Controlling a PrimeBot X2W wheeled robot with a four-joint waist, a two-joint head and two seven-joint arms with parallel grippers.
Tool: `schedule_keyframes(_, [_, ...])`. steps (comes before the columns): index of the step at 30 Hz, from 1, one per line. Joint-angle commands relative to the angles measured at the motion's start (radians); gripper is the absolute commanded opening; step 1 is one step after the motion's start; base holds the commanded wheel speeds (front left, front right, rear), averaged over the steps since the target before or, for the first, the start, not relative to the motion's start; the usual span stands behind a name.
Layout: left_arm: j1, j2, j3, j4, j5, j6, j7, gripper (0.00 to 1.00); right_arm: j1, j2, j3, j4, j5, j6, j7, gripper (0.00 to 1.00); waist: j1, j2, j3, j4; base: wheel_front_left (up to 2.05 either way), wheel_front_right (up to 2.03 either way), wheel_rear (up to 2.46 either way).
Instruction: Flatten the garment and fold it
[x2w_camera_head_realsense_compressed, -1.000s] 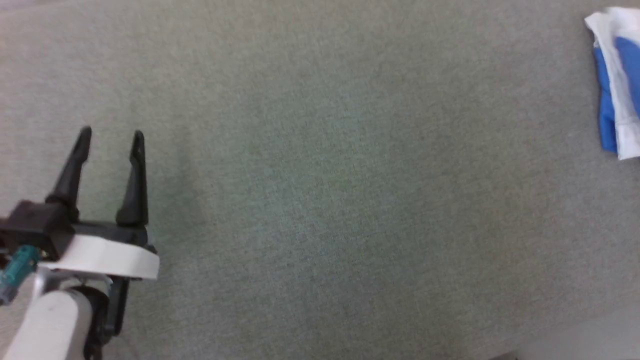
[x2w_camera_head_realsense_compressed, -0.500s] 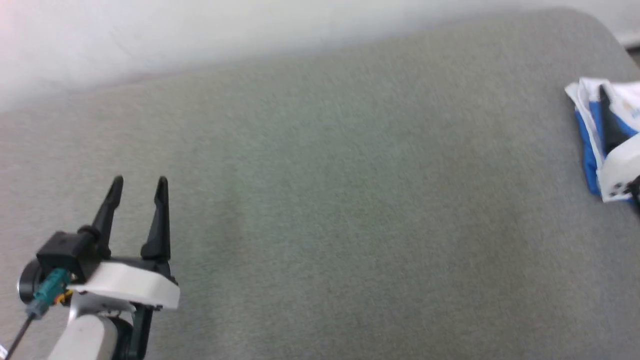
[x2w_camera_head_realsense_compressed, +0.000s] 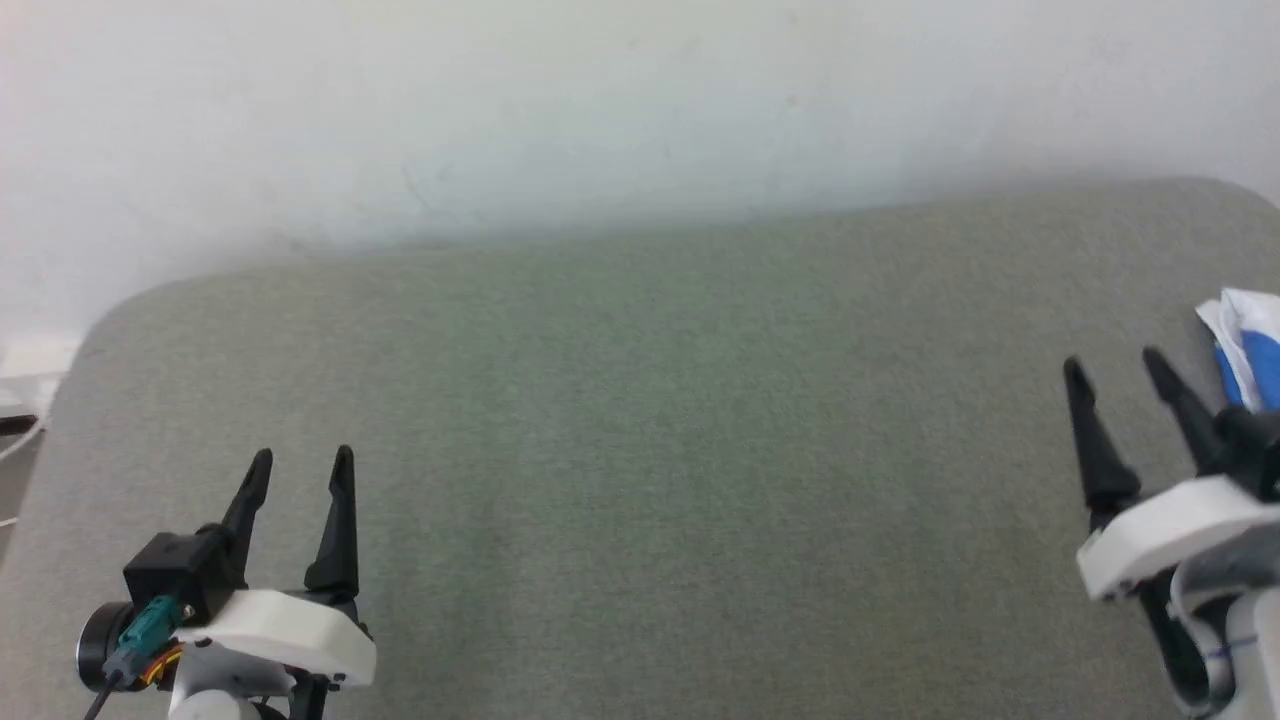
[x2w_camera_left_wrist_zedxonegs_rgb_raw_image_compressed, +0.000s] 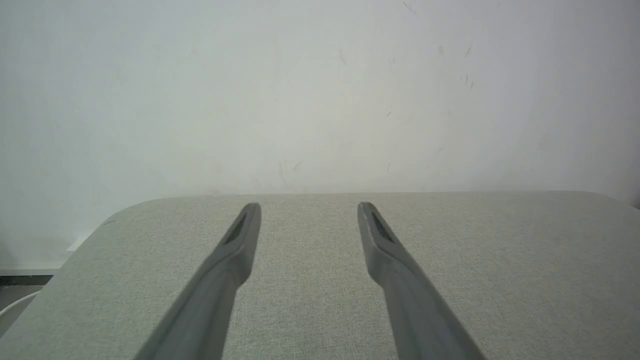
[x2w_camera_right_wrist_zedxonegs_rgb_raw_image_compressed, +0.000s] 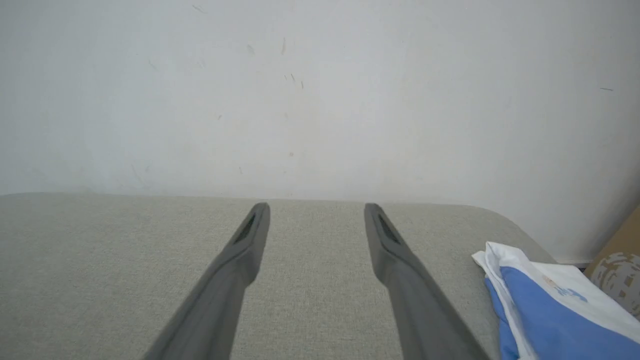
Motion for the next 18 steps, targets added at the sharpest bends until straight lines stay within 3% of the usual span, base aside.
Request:
schedule_keyframes(1, [0.015,-0.004,-0.003,0.011,-0.002,0.001,-0.008,1.00,0.051,0.024,-0.006,-0.045,-0.018,-0.002,0.020,1.00,0.0002,0.0000,-0.064,0.064,0.00,0.00,0.00])
schedule_keyframes(9, [0.049,-0.010,-0.001,0.037,0.005,0.011,-0.024,1.00,0.217,0.088,0.003,-0.197,-0.090,-0.002,0.073,1.00,0.0002,0.0000,-0.088,0.094,0.00,0.00,0.00])
schedule_keyframes(18, [0.103,-0.013,0.004,0.029,0.024,0.017,-0.037,1.00,0.301,0.140,0.024,-0.236,-0.138,-0.002,0.066,1.00,0.0002,0.0000,-0.100,0.121,0.00,0.00,0.00])
